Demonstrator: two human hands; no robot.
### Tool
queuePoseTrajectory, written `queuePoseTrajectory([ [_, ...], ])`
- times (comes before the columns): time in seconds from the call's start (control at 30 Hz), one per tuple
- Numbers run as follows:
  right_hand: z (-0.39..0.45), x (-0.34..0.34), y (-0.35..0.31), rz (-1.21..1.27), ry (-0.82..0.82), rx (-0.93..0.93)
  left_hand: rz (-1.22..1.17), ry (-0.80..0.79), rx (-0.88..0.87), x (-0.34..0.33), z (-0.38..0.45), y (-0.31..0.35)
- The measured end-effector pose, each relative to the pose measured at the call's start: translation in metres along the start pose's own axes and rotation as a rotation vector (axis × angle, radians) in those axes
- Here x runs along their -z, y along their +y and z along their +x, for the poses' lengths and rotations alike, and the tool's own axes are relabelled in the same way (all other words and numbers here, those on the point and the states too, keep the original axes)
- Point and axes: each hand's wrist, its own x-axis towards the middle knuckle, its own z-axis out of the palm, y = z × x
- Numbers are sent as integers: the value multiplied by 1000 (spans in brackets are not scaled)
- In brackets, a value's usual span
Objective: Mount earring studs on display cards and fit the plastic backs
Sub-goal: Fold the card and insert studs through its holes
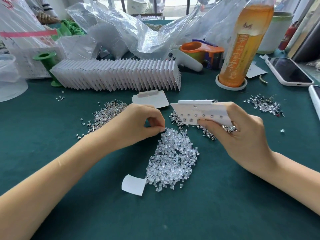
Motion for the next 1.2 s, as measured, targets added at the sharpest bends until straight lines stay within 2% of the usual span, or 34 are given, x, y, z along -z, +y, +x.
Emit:
queuePoseTrajectory([
  [0.4,0,0,3,-16,-26,86,84,-1,-5,0,-2,3],
  [0.5,2,4,2,-29,-91,267,-14,54,65,0,-1,3],
  [0.63,-1,6,-4,-209,-233,632,-386,112,215,6,1,12],
  [0.77,-4,4,-10,-363,-230,813,-646,-28,176,8,-5,34],
  [0.93,-4,3,-12,-378,-234,830,-608,-152,58,0,-11,48],
  [1.2,-4,3,-12,-385,-234,787,-564,-157,1,-3,-12,50],
])
